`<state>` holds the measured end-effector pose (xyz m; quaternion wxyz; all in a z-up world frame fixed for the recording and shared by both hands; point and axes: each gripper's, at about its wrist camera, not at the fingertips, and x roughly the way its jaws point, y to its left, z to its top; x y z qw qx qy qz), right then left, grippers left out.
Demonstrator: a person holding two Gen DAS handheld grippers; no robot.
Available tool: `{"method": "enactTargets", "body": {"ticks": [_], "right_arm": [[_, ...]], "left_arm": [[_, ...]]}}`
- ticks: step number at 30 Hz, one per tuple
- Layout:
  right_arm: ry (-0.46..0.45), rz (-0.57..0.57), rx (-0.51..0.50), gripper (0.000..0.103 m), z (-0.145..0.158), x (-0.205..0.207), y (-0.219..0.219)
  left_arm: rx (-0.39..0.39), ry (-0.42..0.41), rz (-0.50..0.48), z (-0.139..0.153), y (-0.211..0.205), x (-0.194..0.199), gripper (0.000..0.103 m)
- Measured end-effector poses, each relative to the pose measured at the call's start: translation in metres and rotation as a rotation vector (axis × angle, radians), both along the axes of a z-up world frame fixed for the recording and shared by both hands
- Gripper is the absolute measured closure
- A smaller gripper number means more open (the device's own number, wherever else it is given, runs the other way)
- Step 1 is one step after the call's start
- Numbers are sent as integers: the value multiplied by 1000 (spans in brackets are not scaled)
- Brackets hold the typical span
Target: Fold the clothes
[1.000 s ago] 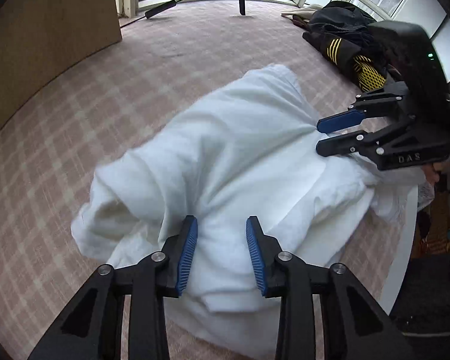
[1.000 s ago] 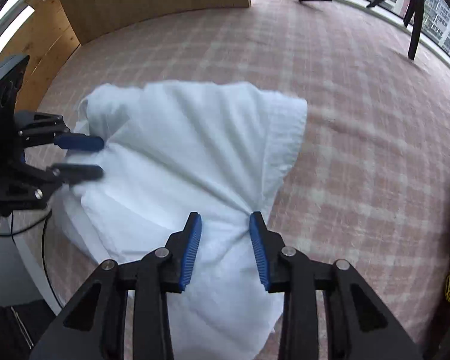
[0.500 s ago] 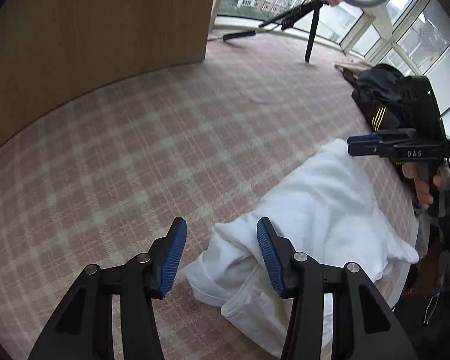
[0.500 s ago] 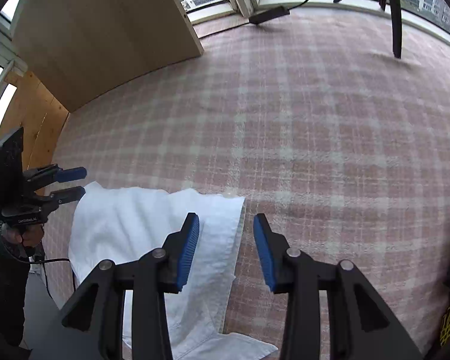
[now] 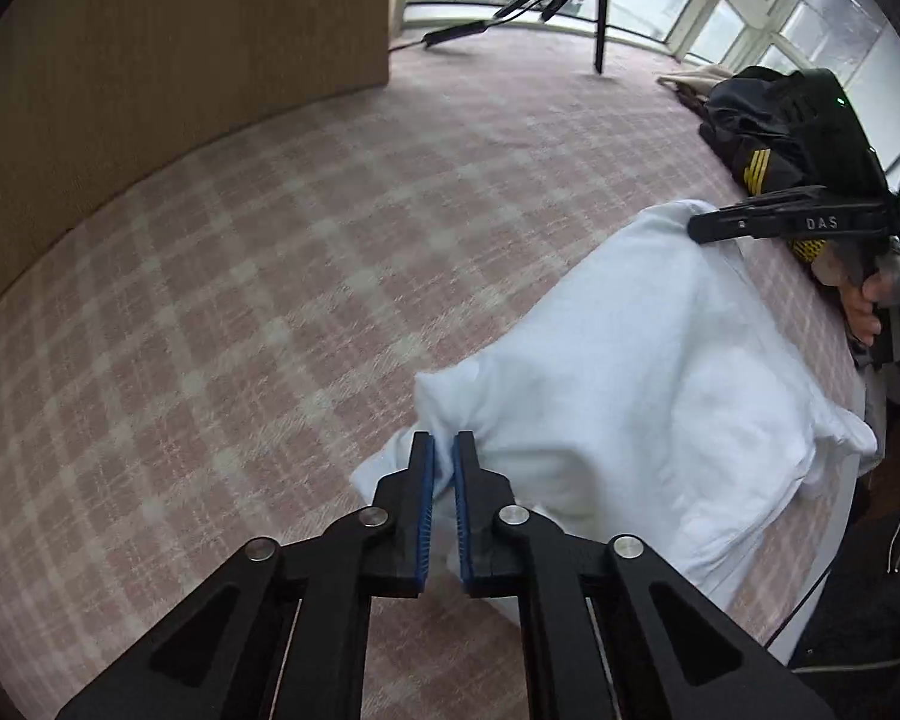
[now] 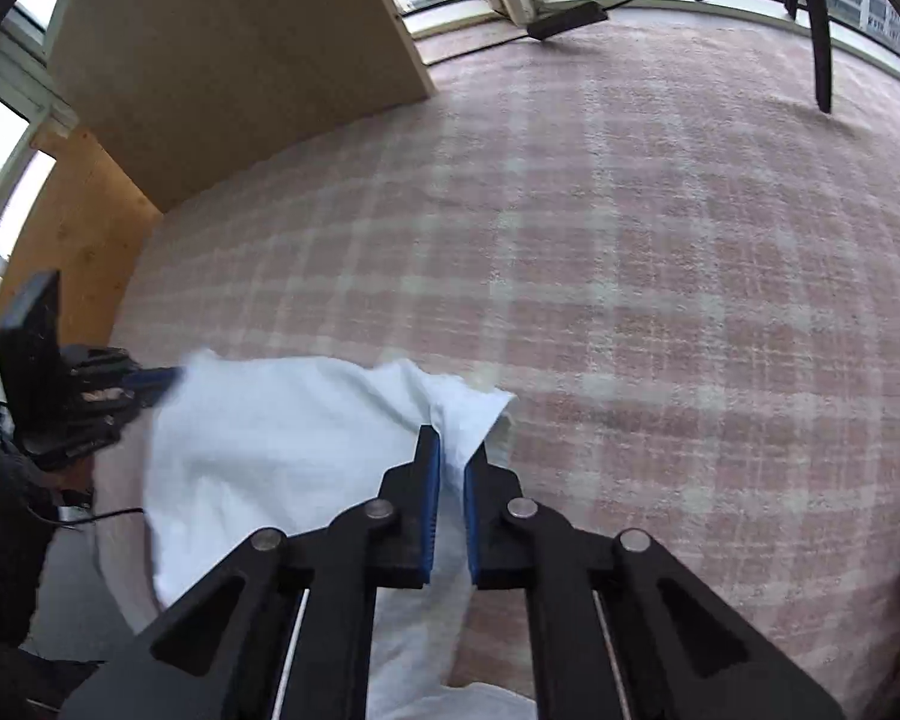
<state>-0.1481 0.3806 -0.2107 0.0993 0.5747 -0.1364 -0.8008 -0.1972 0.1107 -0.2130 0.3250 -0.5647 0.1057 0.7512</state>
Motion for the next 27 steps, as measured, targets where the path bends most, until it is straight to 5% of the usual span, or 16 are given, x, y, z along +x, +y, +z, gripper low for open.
{"method": "enactTargets", "body": {"ticks": [3,7,11,14,17,21,25,27], "right_arm": [[15,-9,36,95,9,3,2],[112,-43,6,93,46,7,6],[163,-9,1,93,62,-3,-10],[113,50,-79,93,41,-13,-24],[-24,69,60,93,4,-1,-24],[-6,-56,55,93,17,49,8],[106,37,14,89,44,68,-31],[130,125,-36,76,41,70,-62]], "left_arm": [[-4,3,63,8,-11,-6,98],[9,124,66,47,1,-2,100],[76,181,-16,69,44,6,86],[-28,172,-122,38,72,18,85],[-110,144,-148,3,65,27,85],[-10,154,-65,34,42,30,85],[64,188,-82,64,49,42,84],[78,158,-152,57,62,56,83]]}}
